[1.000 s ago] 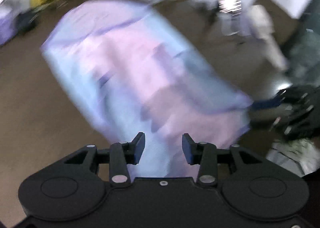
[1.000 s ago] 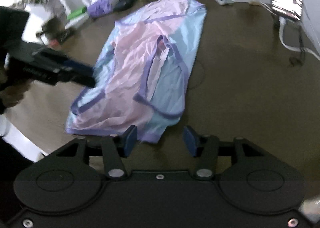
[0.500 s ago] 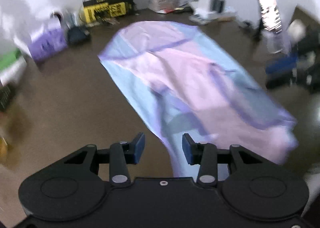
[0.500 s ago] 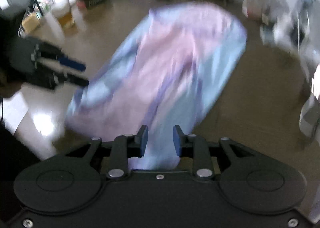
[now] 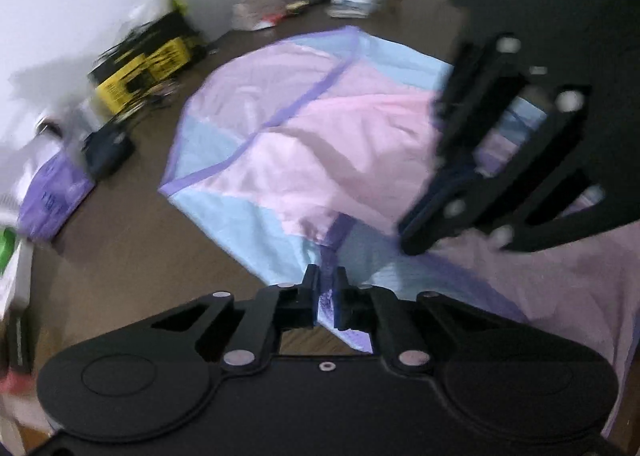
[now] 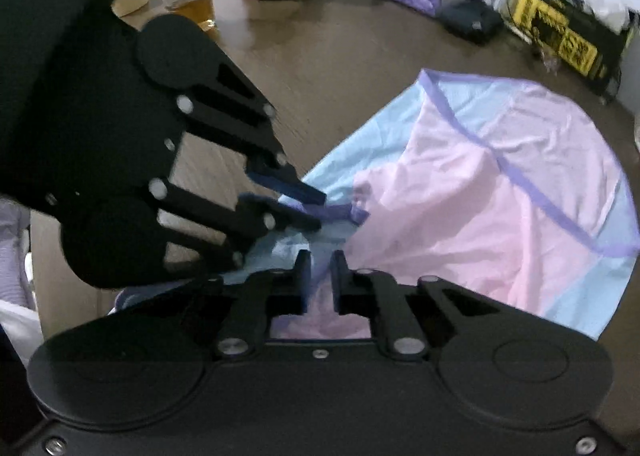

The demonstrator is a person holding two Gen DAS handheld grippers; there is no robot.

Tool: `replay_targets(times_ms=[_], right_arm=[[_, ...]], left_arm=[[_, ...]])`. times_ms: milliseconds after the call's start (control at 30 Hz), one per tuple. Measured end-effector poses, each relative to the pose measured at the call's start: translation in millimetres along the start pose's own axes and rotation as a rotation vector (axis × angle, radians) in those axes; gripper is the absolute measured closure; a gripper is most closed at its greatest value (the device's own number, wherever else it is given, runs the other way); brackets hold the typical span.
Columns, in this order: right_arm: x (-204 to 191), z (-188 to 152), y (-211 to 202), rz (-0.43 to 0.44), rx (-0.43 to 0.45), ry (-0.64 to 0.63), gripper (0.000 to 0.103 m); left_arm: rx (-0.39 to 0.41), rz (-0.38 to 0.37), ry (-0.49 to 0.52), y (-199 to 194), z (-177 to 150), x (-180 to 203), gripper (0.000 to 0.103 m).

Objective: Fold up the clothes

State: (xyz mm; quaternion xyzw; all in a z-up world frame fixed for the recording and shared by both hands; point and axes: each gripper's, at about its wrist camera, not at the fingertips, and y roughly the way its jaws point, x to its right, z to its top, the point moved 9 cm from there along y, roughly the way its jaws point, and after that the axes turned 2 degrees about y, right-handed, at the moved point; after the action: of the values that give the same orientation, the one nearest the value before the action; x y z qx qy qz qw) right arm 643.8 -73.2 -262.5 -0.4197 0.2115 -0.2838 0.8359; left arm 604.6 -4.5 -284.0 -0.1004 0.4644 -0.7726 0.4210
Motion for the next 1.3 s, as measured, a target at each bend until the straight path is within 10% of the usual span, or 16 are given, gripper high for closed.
replay_targets(times_ms=[267,400,533,600,1033,1100,1300], right_arm=[[16,-12,-16,0.006,0.036,0.118,0.1],[9,-3,-10,-0.019,0.049,0.072,0.066],[0,0,15,-0.021,0.02,0.023,0.07],[-2,1,18,-0.021,0.032,0.007,0.101],[8,-20,-13,0.012,0.019,0.124,0.095],[7,-19,-24,0.003,0.047,0.118,0.085],[36,-36,-59,-0.242,0.07,-0.002,0.08]], left_arm=[[0.031,-0.024,-0.288,-12,-15,-24,0.096],[0.031,-0.03,-0.235,-11,-11,-17,0.096],[0.024,-0.026,-0.22,-9,-13,-16,0.096],[0.023,-0.013,-0.208,-9,-14,-18,0.096],[-0.009,0.005,-0.115,-12,-28,-12,0.094],[-0.002,0.043,-0.103,-19,-28,-15,0.077],[0.029,0.052,-0.182,-33,-24,-25,0.067]])
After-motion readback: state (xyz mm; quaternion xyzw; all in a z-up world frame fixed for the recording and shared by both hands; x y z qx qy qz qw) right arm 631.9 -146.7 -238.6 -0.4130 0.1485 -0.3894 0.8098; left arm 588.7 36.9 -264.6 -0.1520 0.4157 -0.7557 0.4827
